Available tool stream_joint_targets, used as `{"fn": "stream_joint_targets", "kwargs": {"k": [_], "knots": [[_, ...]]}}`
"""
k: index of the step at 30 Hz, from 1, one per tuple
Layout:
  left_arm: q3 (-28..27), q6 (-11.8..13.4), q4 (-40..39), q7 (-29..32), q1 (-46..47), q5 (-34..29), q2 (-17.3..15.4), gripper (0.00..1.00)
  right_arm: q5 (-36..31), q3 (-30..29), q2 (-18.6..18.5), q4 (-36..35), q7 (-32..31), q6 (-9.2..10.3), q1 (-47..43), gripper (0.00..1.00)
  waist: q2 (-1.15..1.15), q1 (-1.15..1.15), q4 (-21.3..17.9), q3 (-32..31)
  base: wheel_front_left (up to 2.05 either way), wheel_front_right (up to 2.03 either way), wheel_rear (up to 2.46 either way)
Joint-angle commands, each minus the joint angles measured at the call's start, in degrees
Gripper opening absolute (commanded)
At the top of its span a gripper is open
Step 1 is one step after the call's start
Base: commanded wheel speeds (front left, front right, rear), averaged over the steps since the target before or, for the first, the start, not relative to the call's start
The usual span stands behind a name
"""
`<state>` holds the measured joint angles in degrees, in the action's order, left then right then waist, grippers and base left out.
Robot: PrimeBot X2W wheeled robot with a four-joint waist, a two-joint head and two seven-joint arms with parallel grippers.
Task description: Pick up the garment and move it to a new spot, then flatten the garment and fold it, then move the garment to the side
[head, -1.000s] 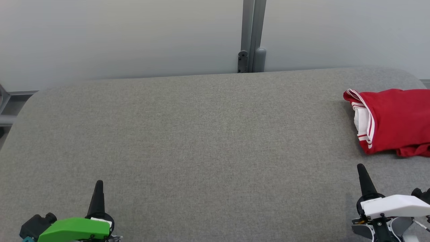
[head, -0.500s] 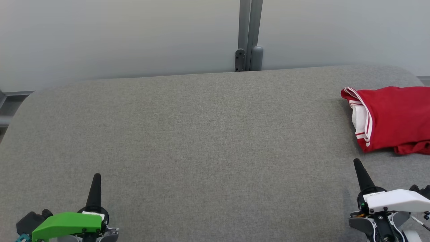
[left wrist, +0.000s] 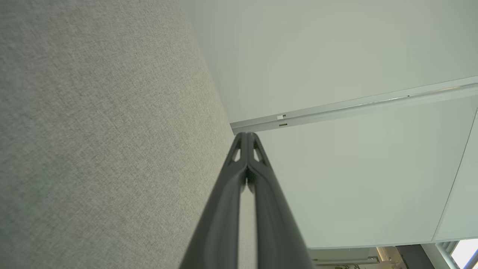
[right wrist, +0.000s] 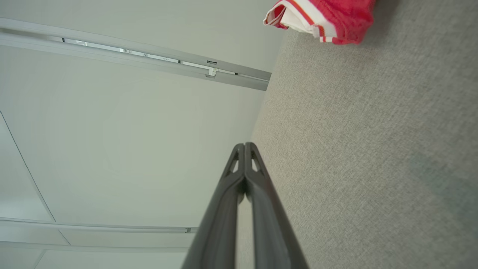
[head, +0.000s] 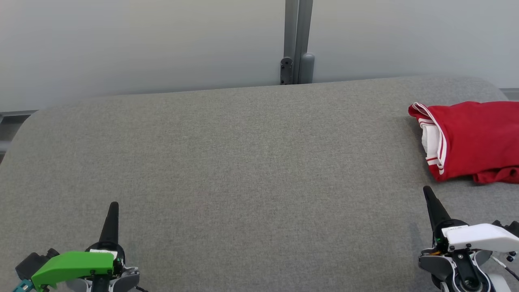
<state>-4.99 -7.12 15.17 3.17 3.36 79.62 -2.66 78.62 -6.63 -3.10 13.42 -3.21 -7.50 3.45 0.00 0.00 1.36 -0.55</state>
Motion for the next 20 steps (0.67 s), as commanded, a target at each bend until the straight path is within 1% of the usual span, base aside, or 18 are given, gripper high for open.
{"fn": "stream_joint_targets", "kwargs": {"k": [1,20], "knots": [[-0.30,-0.43,-0.49,0.41,1.58,1.65,-0.30,0.00,1.48,0.02,-0.13,-0.07,-0.39,0.01,1.07,0.00,0.00,0.00,-0.07,0.04,0.00,0.00,0.00],[-1.25,-0.45,-1.01,2.46,2.87,9.13,-0.34,0.00,9.75,0.07,0.12,0.45,-2.42,0.01,2.50,0.00,0.00,0.00,-0.88,0.48,0.00,0.00,0.00]]}}
